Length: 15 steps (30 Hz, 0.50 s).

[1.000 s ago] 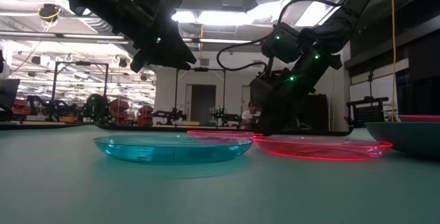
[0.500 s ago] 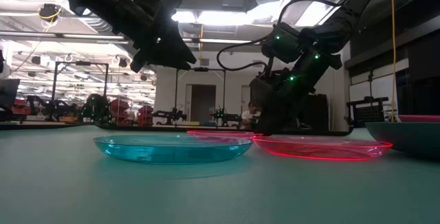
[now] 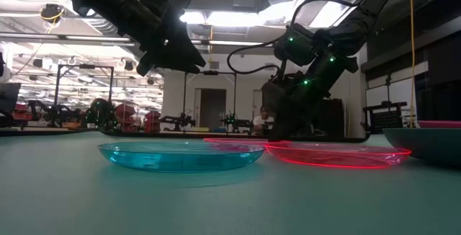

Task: Stack plastic plates
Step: Stack the top transparent pink plate on top of the transparent blue plate

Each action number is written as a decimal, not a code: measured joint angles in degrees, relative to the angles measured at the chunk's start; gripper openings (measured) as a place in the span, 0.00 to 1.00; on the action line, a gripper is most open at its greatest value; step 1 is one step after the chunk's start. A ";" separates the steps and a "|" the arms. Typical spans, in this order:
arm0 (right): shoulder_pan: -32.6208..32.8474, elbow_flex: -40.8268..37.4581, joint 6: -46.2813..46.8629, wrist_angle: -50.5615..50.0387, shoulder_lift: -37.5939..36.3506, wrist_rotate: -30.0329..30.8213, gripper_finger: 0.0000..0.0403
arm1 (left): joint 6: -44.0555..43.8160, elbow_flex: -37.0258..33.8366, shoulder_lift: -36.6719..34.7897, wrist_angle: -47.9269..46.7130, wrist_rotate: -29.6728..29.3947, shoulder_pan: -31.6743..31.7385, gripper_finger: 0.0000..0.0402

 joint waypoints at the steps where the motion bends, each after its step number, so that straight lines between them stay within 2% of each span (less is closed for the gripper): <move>1: 0.00 0.00 -0.07 0.00 0.00 0.00 0.01 | 0.00 0.00 0.00 0.00 0.00 0.00 0.24; 15: -0.04 0.00 -3.27 0.11 -0.02 -0.58 0.00 | 0.00 0.00 0.00 0.00 0.00 0.00 0.24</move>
